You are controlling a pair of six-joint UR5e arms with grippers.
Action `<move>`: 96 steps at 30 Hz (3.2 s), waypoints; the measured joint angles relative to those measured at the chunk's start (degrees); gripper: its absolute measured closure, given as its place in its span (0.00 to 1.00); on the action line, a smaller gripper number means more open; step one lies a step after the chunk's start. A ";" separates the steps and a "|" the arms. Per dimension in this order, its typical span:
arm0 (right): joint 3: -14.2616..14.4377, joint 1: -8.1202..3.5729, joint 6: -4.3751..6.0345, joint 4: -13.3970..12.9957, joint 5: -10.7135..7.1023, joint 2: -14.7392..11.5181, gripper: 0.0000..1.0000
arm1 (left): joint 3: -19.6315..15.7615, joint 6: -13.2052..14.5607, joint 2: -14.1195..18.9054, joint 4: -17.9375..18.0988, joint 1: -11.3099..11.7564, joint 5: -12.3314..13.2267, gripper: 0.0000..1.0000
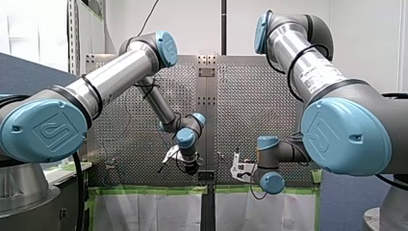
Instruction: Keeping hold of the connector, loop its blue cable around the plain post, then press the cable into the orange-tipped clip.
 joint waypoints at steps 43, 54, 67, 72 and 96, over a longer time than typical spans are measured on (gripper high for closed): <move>-3.99 -0.76 -2.64 11.55 -8.69 -0.01 0.98 | -7.97 -11.63 0.05 18.18 -1.92 -6.89 0.00; -4.17 -1.88 -3.67 12.87 -8.00 0.00 0.98 | -8.20 -10.88 0.04 20.27 -2.10 -9.26 0.76; -4.16 -2.92 -3.74 13.09 -7.73 0.04 0.98 | -8.35 -11.95 0.10 22.32 -2.68 -8.02 1.00; -4.18 -3.46 -3.68 13.06 -7.25 0.03 0.98 | -10.25 -12.51 0.73 23.80 -3.32 -9.65 1.00; -6.01 -6.91 -3.32 13.55 -6.76 0.01 0.98 | -16.09 -13.25 7.51 32.90 -8.39 -17.79 1.00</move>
